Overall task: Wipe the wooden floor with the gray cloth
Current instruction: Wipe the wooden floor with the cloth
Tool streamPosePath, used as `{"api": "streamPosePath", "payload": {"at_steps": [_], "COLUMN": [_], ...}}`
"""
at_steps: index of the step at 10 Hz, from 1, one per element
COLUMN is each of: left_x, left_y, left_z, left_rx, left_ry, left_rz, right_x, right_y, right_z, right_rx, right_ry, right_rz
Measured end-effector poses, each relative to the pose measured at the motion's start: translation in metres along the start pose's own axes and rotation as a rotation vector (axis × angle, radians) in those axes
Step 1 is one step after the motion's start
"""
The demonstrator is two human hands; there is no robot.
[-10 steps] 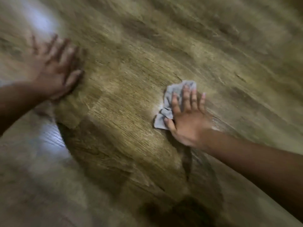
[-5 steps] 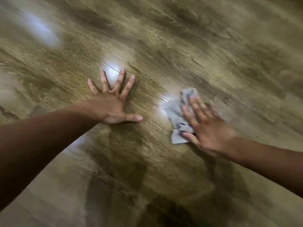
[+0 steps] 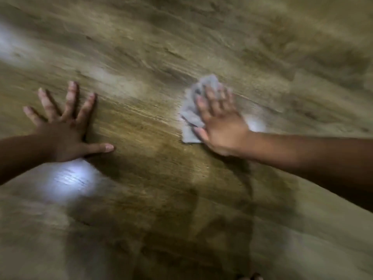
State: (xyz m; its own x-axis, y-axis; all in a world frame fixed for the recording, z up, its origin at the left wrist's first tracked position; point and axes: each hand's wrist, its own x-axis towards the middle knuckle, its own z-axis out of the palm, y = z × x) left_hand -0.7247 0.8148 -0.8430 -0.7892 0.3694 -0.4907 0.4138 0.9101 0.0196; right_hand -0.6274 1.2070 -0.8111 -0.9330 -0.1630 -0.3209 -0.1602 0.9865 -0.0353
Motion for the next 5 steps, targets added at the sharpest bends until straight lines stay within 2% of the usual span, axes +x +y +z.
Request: {"api": "streamPosePath", "payload": {"at_steps": [1, 2, 3, 4, 5], "left_x": [0.008, 0.012, 0.018, 0.035, 0.062], "left_y": [-0.005, -0.011, -0.017, 0.01, 0.042], "left_z": [0.002, 0.001, -0.001, -0.023, -0.042], "left_rx": [0.015, -0.022, 0.09, 0.303, 0.46], "left_ry": [-0.063, -0.061, 0.052, 0.072, 0.16], "left_rz": [-0.074, -0.076, 0.086, 0.28, 0.59], "right_x": [0.092, 0.113, 0.058, -0.04, -0.189], "right_y": [-0.087, -0.096, -0.003, 0.092, 0.201], "right_z": [-0.026, -0.038, -0.023, 0.003, 0.021], "right_rx": [0.099, 0.099, -0.007, -0.006, 0.015], "right_ry": [0.005, -0.037, 0.04, 0.034, -0.058], "right_rz": [0.002, -0.082, -0.227, -0.07, 0.384]}}
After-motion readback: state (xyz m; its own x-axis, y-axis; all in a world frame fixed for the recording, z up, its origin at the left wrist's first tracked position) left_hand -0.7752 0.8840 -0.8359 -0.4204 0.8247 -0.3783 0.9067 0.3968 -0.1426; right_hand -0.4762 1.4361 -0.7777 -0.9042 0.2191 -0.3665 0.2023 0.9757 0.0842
